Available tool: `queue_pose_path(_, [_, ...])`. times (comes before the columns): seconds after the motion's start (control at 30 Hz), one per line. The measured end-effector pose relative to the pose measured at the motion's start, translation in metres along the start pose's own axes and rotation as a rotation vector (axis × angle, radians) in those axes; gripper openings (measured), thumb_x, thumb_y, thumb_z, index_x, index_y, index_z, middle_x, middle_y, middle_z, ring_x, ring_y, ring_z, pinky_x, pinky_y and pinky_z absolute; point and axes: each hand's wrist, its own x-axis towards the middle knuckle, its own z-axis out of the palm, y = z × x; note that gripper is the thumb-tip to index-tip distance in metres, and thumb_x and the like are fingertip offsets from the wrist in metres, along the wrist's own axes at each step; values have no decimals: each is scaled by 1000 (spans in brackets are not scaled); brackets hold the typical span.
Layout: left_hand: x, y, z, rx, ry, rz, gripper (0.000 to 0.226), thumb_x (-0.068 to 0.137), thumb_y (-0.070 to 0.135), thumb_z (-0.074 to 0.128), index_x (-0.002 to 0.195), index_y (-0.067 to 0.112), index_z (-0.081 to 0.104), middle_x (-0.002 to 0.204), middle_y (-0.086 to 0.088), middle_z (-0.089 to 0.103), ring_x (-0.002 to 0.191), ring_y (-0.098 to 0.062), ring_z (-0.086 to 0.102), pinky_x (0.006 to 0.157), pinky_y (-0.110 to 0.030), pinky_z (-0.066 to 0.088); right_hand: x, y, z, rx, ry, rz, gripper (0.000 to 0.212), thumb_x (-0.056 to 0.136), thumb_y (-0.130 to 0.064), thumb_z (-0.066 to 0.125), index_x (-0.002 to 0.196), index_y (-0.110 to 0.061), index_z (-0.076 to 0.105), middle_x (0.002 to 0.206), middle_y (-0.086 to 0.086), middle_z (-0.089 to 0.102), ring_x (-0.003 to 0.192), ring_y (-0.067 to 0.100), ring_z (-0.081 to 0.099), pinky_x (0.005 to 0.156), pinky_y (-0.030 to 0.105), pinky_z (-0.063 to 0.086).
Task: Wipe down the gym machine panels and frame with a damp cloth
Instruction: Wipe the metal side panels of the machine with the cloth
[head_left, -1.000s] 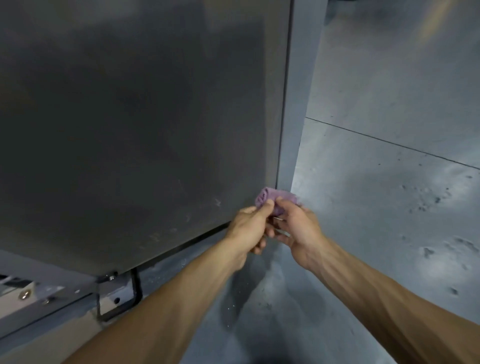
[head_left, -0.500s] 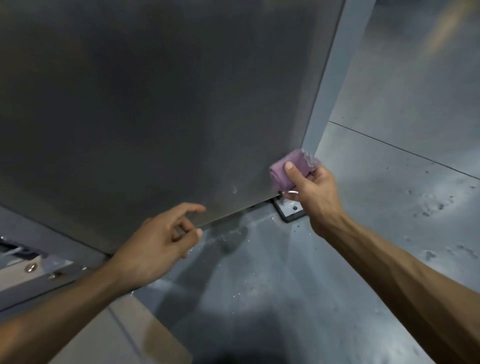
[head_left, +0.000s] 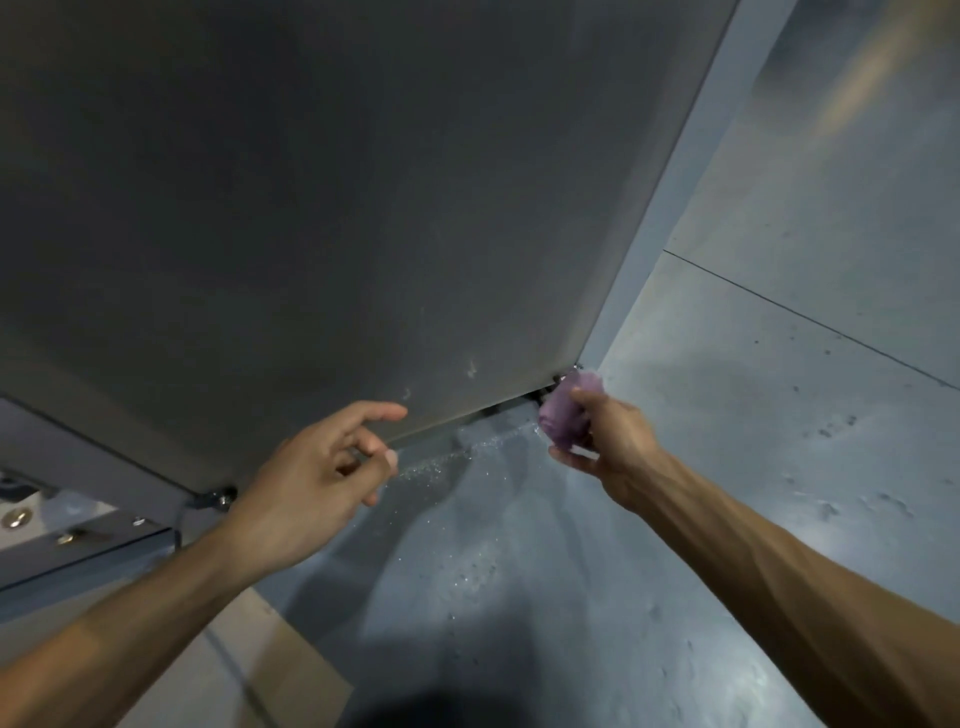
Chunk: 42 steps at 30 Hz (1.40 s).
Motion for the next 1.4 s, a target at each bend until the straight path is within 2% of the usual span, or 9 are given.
queue_pose_path(0.17, [0, -5, 2, -22, 32, 2, 46, 98, 4, 63, 120, 44, 62, 87, 6, 70, 65, -17, 66, 63, -19, 50, 9, 6, 8, -17, 81, 24, 36, 80, 6, 55, 50, -13, 60, 51, 3, 60, 65, 22, 60, 72, 38, 54])
queue_pose_path(0.27, [-5, -7, -3, -32, 36, 1, 49, 97, 2, 62, 118, 46, 64, 87, 5, 70, 65, -16, 66, 61, -16, 50, 14, 7, 14, 37, 75, 30, 25, 77, 11, 57, 63, -9, 64, 60, 7, 63, 65, 23, 59, 79, 41, 57])
queue_pose_path(0.4, [-10, -12, -11, -12, 52, -6, 54, 98, 4, 61, 114, 56, 62, 87, 6, 71, 66, -15, 67, 66, -31, 51, 19, 10, 26, 130, 16, -15, 25, 67, 18, 55, 78, -4, 61, 62, 8, 58, 51, 18, 50, 61, 30, 49])
queue_pose_path(0.5, [-12, -15, -13, -13, 68, -9, 49, 98, 2, 60, 117, 47, 65, 86, 5, 71, 65, -15, 67, 68, -34, 51, 26, 11, 29, 142, -5, -39, 23, 68, 18, 54, 77, -2, 59, 62, 9, 54, 54, 22, 51, 57, 29, 56])
queue_pose_path(0.77, [-12, -14, -17, -12, 73, 2, 49, 98, 2, 61, 117, 47, 65, 87, 4, 71, 65, -16, 66, 67, -32, 52, 21, -20, 20, -174, 152, -404, 6, 84, -12, 60, 83, -14, 65, 73, 7, 73, 71, 29, 73, 71, 44, 63])
queue_pose_path(0.97, [-17, -10, -15, 12, 59, -7, 44, 98, 6, 62, 122, 43, 63, 85, 6, 70, 66, -14, 67, 68, -32, 52, 26, -6, 12, -144, 140, -165, 16, 93, 0, 57, 84, -7, 69, 77, 14, 70, 62, 28, 66, 66, 44, 61])
queue_pose_path(1.07, [-18, -8, -14, 9, 56, -3, 44, 99, 7, 62, 123, 43, 63, 86, 4, 70, 66, -14, 67, 67, -25, 52, 35, -8, 10, -103, 222, -196, 16, 93, -7, 59, 78, -9, 65, 73, 12, 70, 60, 27, 66, 64, 43, 61])
queue_pose_path(1.23, [-22, -12, -16, 2, 45, -9, 44, 99, 9, 62, 122, 47, 63, 88, 5, 71, 66, -13, 66, 64, -19, 52, 44, -18, 14, -42, 248, -238, 7, 87, -4, 61, 92, -1, 65, 78, 17, 71, 52, 23, 60, 41, 25, 48])
queue_pose_path(1.4, [-26, -13, -21, -7, 51, -14, 51, 99, 6, 61, 115, 54, 63, 88, 4, 71, 67, -15, 66, 61, -24, 50, 54, -4, 26, -138, 242, -206, 8, 87, -19, 66, 83, -14, 70, 80, 5, 78, 68, 21, 74, 72, 38, 63])
